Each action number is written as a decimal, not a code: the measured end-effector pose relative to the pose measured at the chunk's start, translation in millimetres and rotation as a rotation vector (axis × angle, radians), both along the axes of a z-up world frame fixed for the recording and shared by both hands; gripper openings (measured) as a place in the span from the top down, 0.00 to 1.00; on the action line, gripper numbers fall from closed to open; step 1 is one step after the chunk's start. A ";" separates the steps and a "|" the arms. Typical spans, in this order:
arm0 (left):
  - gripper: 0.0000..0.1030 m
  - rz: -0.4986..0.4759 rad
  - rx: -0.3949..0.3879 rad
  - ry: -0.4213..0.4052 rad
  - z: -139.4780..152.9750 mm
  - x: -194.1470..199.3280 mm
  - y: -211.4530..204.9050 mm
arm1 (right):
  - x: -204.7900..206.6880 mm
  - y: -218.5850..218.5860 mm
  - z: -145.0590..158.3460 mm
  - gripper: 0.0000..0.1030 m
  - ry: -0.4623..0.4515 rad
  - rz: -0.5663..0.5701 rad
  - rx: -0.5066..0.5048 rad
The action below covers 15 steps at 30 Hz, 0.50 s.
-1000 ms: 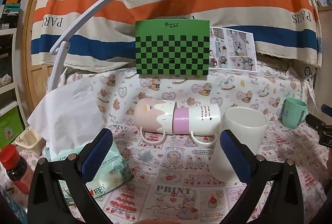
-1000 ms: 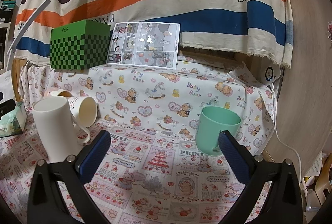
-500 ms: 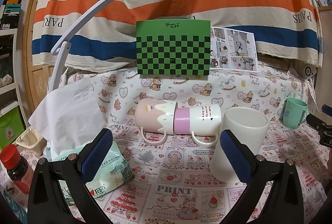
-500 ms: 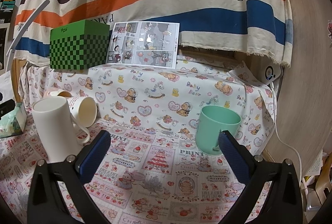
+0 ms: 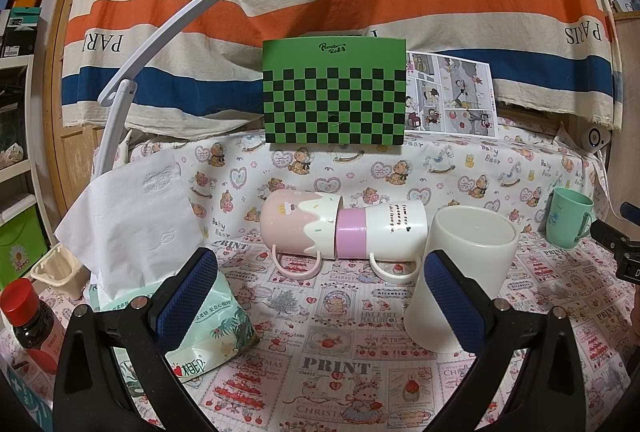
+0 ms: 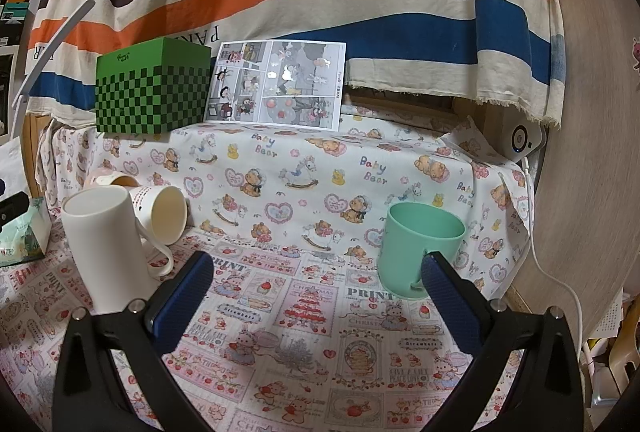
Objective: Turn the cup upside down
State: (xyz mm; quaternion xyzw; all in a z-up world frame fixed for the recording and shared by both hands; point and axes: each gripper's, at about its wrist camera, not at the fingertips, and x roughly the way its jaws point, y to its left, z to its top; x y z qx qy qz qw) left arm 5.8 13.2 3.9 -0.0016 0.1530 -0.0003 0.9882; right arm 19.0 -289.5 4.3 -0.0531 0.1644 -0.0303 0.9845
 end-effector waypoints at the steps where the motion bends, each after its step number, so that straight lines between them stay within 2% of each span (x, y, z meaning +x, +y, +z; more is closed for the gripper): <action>1: 0.00 0.000 -0.001 0.000 0.0 -0.1 -0.3 | 0.1 0.2 -0.1 0.00 0.000 0.000 0.001; 15: 0.00 0.000 0.000 0.000 -0.1 0.1 0.2 | 0.8 -0.3 -1.4 0.00 0.003 -0.001 0.003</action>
